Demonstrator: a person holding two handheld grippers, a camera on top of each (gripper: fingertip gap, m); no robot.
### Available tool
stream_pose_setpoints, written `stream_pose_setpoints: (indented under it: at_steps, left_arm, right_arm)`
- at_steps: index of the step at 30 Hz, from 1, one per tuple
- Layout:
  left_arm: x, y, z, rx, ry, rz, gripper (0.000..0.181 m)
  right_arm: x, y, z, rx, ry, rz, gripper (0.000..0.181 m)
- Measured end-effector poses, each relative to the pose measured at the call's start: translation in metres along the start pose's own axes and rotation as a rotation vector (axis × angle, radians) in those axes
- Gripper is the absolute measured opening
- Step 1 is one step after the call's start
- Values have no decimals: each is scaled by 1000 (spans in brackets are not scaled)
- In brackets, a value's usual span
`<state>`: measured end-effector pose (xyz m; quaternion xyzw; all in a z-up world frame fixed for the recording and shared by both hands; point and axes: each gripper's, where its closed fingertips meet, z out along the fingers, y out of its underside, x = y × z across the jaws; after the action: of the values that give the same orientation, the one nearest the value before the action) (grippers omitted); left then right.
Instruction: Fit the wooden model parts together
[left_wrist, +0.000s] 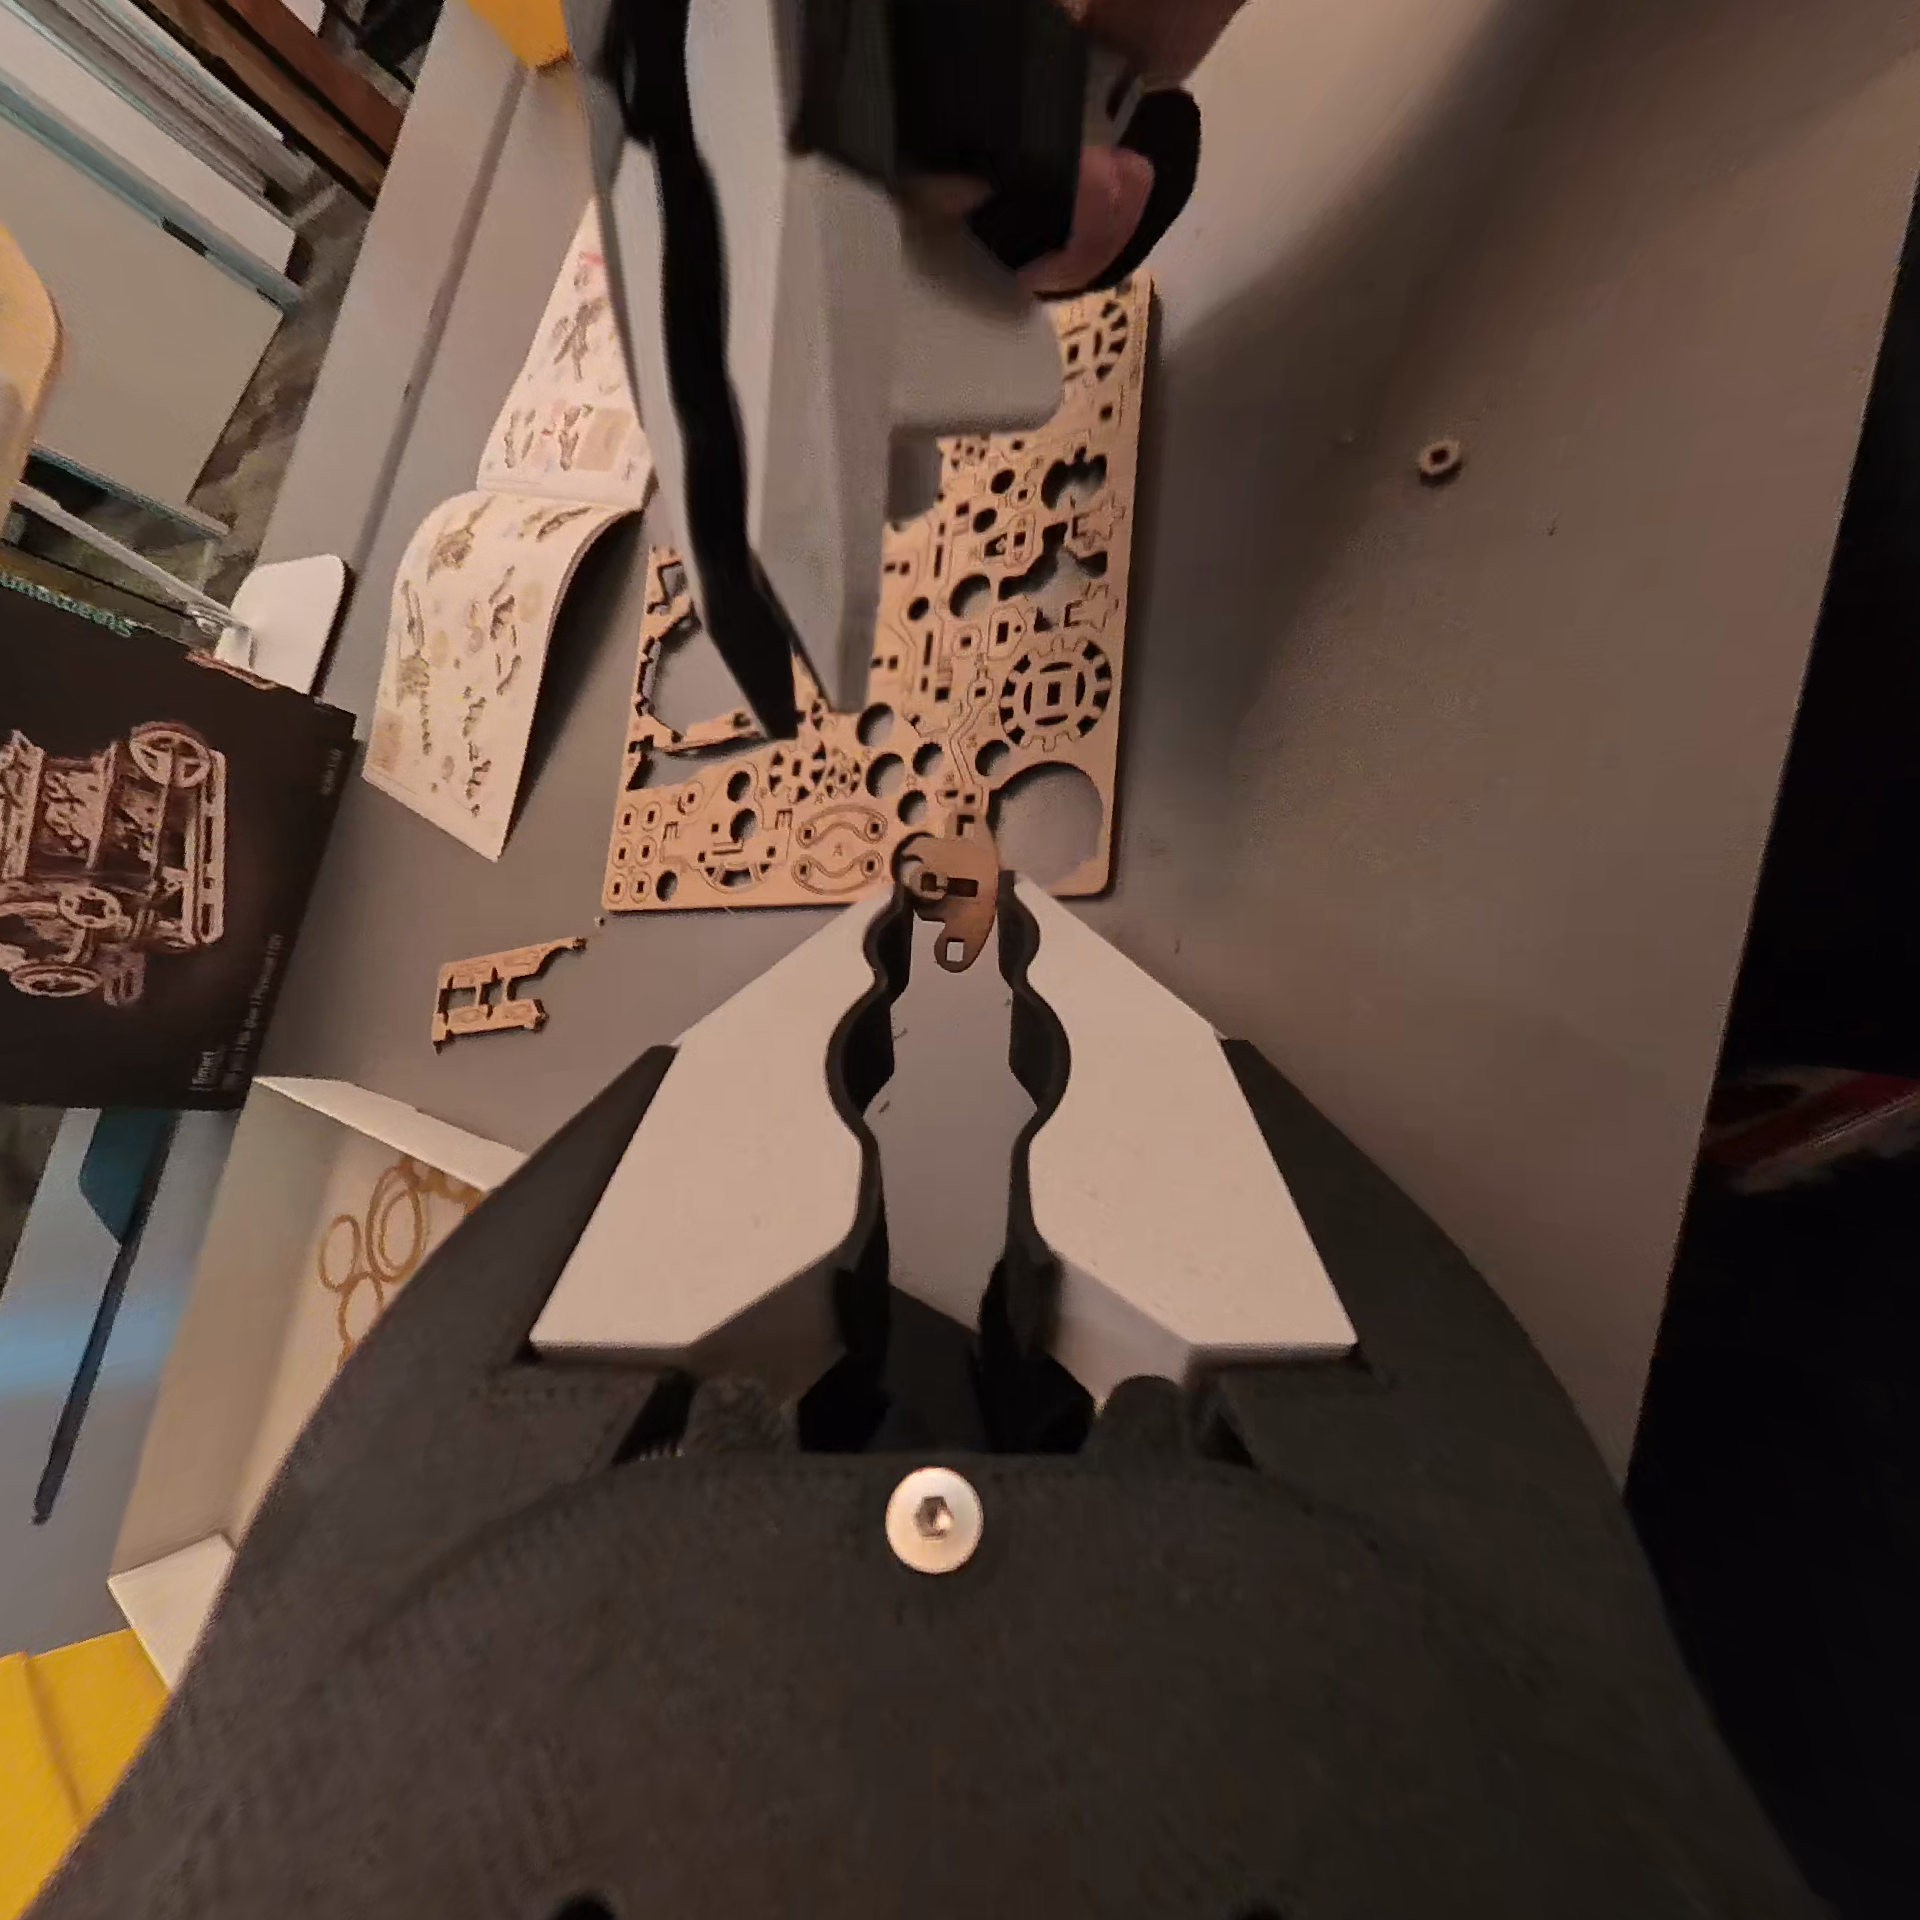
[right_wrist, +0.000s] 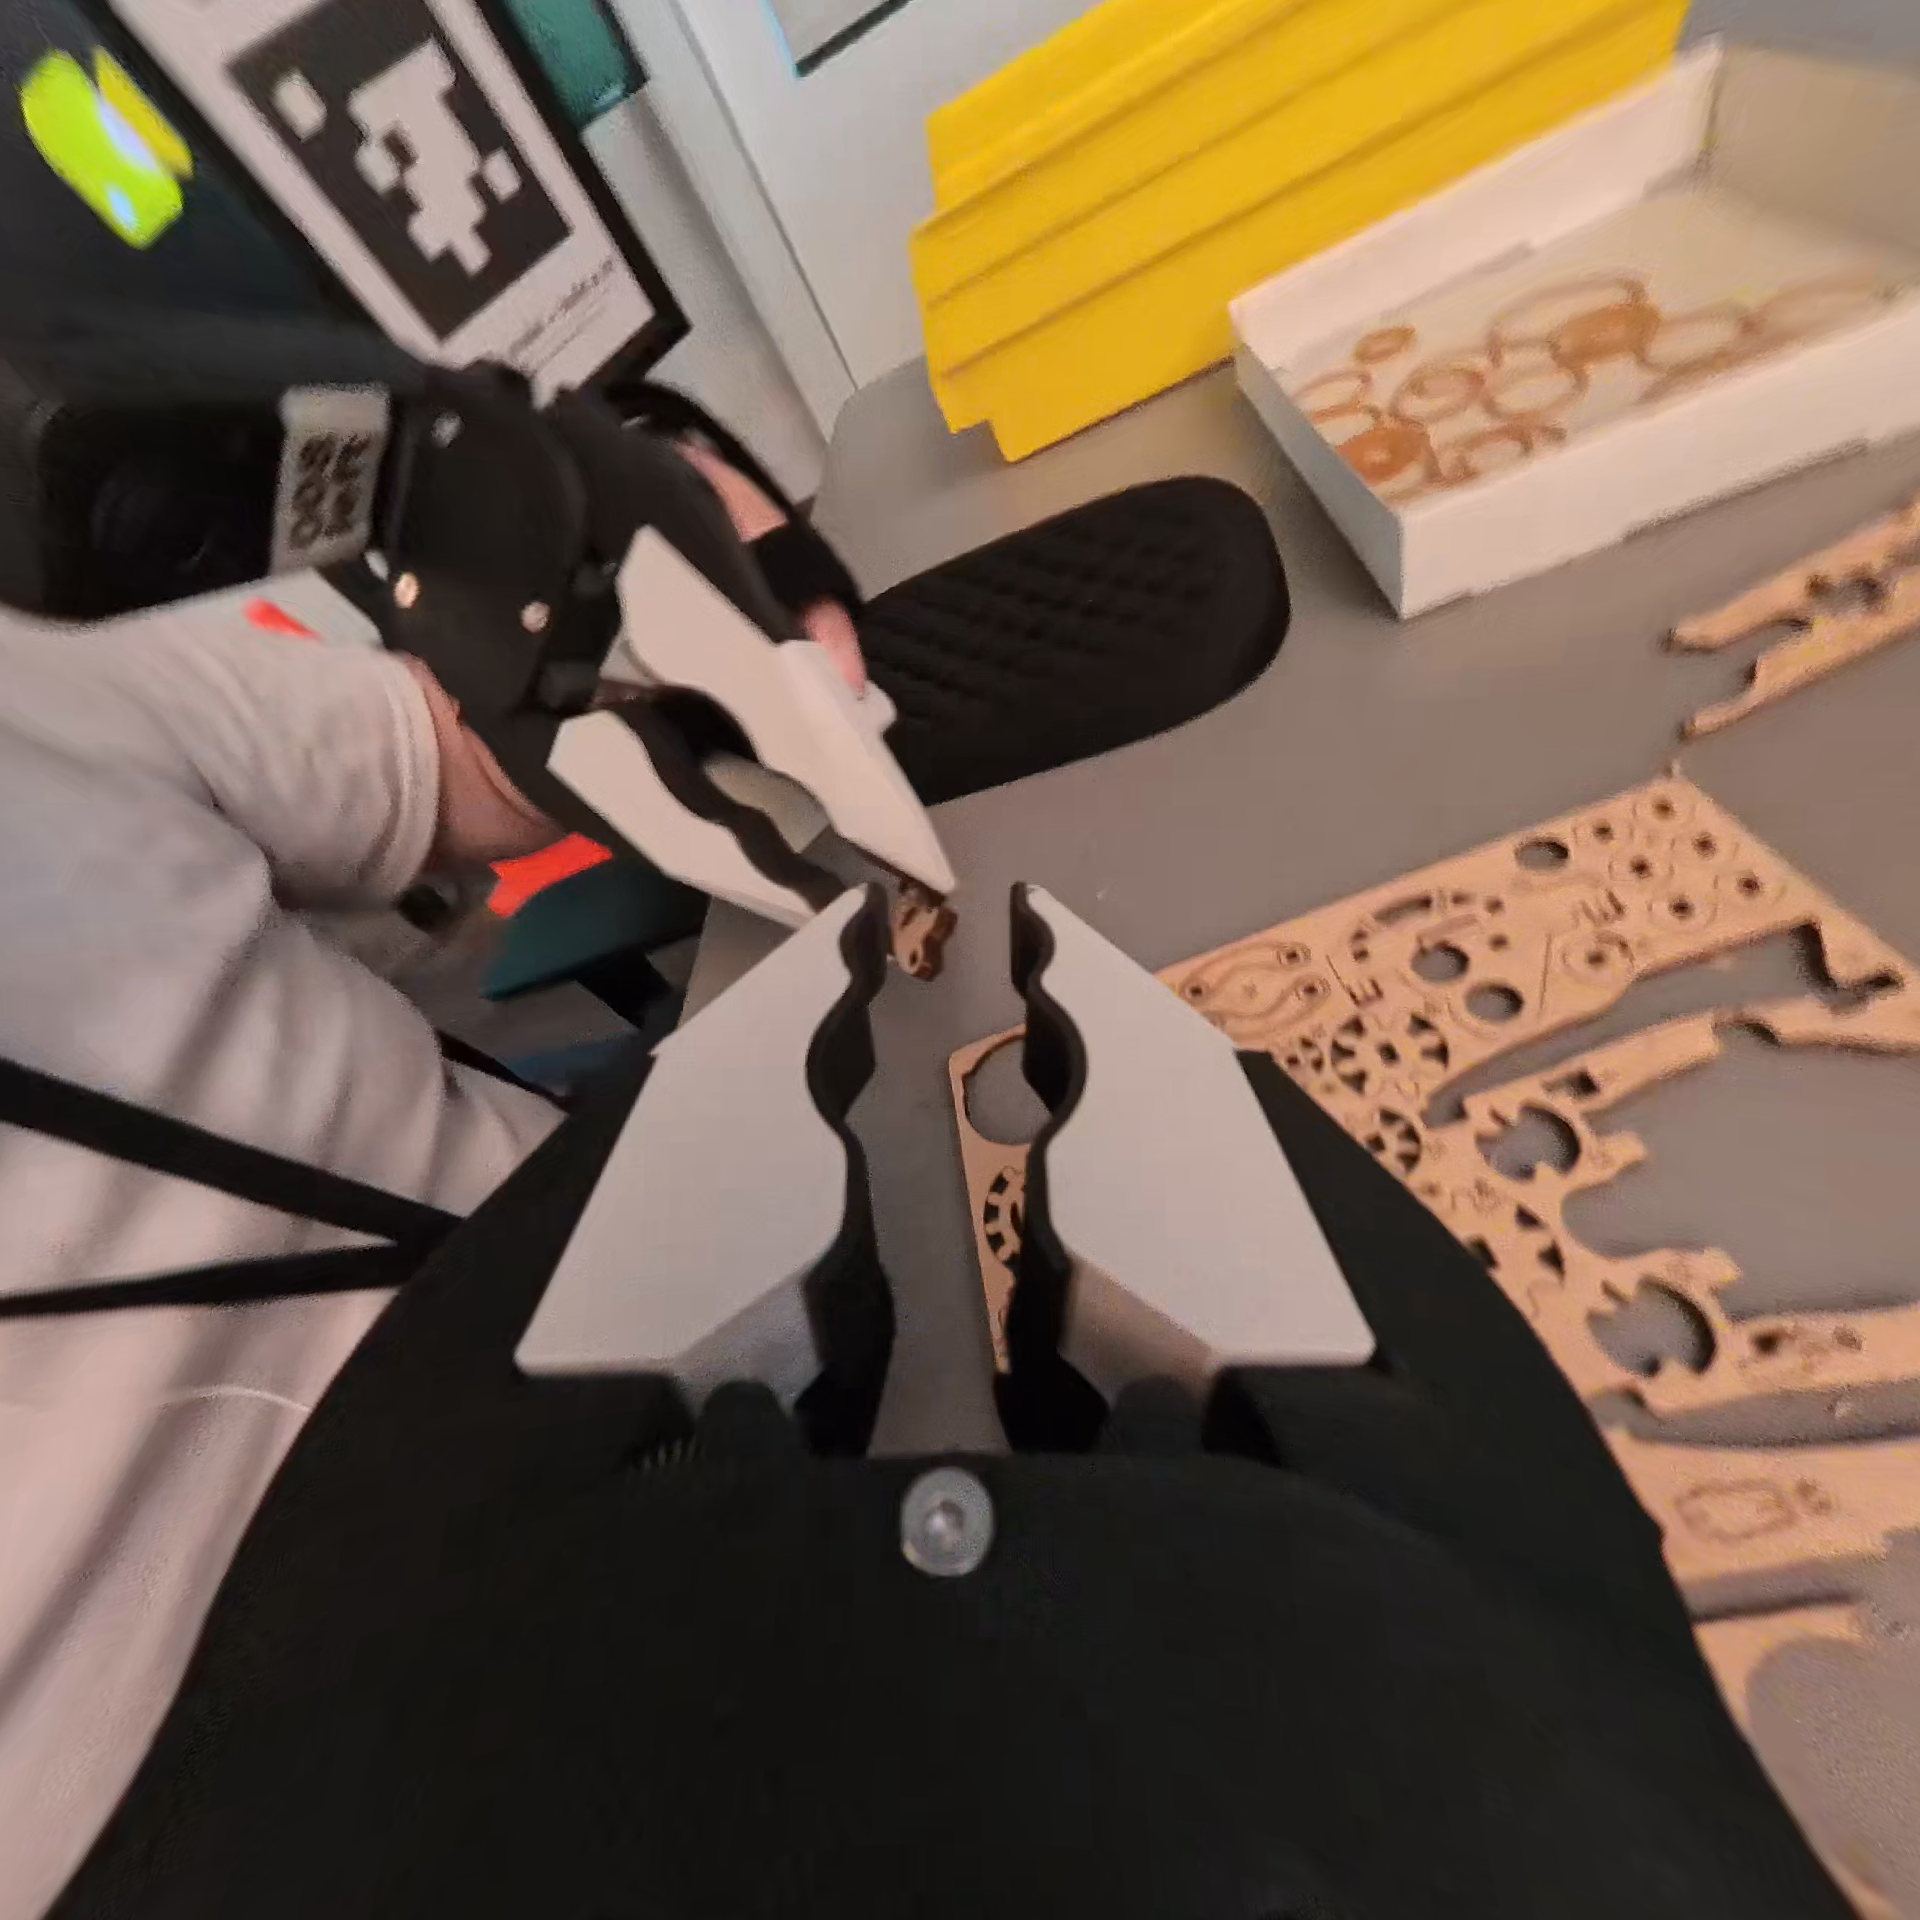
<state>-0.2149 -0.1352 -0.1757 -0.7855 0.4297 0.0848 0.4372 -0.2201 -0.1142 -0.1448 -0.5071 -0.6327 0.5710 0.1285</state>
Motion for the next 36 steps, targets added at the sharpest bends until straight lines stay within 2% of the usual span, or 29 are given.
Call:
stream_pose_setpoints:
  at_steps: [1, 5, 8, 11, 12, 13, 16, 20, 24, 28, 30, 33, 36]
  left_arm:
    - [-2, -3, 0, 5, -12, 6, 15]
    - [-7, -11, 2, 10, -40, 44, 15]
    - [-9, -18, 2, 18, -47, 57, 15]
    - [-11, -22, 2, 18, -56, 72, 15]
    - [-11, -23, 3, 18, -51, 76, 15]
    - [-11, -23, 4, 13, -53, 83, 15]
    - [-13, -25, 6, 22, -63, 99, 15]
    - [-24, -32, 10, 72, -52, 32, 19]
    - [-44, -50, 6, 250, 108, -174, 39]
    - [-84, -75, 8, 460, 265, -374, 38]
    - [-100, -85, 16, 504, 358, -471, 41]
    - [-104, -95, 20, 532, 564, -588, 41]
    - [-105, -87, 25, 542, 657, -626, 36]
  right_arm:
    - [5, 1, -1, -3, -2, 77, 16]
    - [-3, 3, -1, -1, -125, 252, 18]
    - [2, 14, 3, -62, -89, 256, 19]
    - [-9, 18, 6, -87, -151, 288, 19]
    - [-10, 19, 6, -95, -161, 301, 10]
    - [-11, 17, 6, -87, -165, 301, 4]
    - [-9, 17, 3, -79, -152, 296, 4]
    - [-4, 10, -6, -39, -129, 280, 3]
    - [8, -11, -28, 70, -81, 245, 4]
    - [17, -38, -60, 227, -54, 186, 3]
    - [25, -43, -70, 262, 0, 136, 4]
    - [35, -46, -80, 278, 70, 88, 4]
    - [39, -46, -83, 289, 81, 91, 4]
